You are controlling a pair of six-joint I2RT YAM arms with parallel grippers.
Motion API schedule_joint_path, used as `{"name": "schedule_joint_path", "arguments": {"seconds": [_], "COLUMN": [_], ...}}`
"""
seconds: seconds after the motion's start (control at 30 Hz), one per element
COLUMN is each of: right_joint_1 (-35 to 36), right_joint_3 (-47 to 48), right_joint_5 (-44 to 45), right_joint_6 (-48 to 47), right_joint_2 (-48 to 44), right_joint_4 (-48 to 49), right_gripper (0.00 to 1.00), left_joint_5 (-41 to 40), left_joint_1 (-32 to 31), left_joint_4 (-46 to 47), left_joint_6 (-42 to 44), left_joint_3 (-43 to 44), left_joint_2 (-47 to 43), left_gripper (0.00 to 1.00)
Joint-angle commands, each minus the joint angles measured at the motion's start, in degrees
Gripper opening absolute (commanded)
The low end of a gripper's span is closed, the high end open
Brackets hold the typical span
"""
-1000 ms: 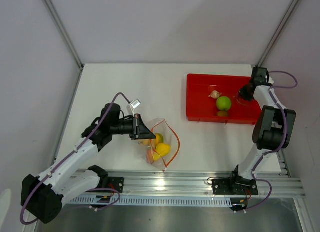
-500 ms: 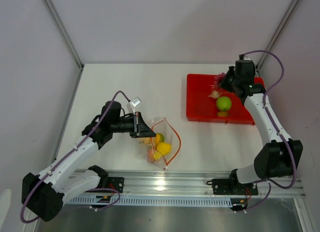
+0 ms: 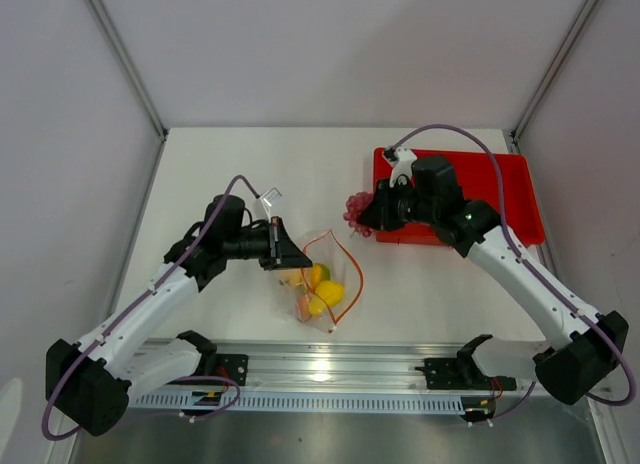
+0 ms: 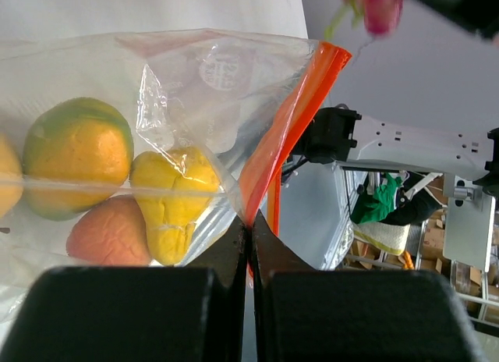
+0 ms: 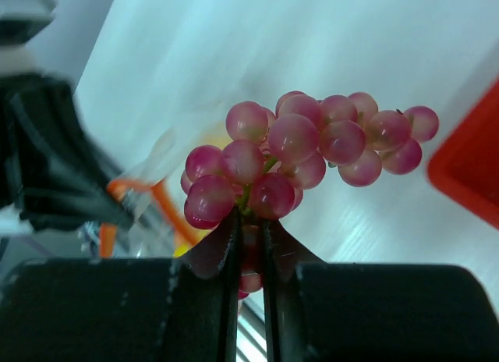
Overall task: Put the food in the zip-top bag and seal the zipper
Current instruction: Pick up the fake fruit from the bin, then place the fake fruit in the zipper food storage bag.
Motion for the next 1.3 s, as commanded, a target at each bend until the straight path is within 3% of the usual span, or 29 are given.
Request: {"name": "schedule_joint_path", "arguments": {"seconds": [0.0, 0.13, 0.4, 0.63, 0.83, 1.27], "right_joint_1": [4.1, 8.9, 14.2, 16.1, 16.1, 15.5], "right_joint_3": [-1.0, -5.0, -11.9, -13.5, -14.8, -12.9], "right_joint_5": [-7.0, -8.5, -15.6, -24.2, -26.3, -20.4], "right_joint_6": [-4.0, -4.9, 2.2, 3.4, 5.9, 9.0], "right_joint_2": [-4.7, -8.9, -17.3, -18.4, -15.7, -3.0], "right_joint_4": [-0.2, 1.3, 7.5, 8.2, 10.5, 14.6], "right_gripper": [0.02, 0.02, 0.02, 0.04, 0.04, 0.07], "left_joint_5": [-1.4, -2.6, -4.6, -5.5, -4.8, -3.3], "left_joint_1": [-0.3, -0.3, -0.3, -0.4, -0.8, -0.9], "left_joint_4": [-0.5, -1.3, -2.6, -3.0, -3.1, -5.8], "left_joint_6": [-0.5, -1.0, -2.7, -3.6, -3.6, -2.0], "left_joint_3": [2.4, 2.6, 3.5, 3.4, 3.8, 5.7], "left_joint_2": [0.0, 0.3, -0.3, -1.5, -1.9, -3.6], "left_gripper": [0.01, 0.01, 0.00, 0.01, 0.01, 0.01]}}
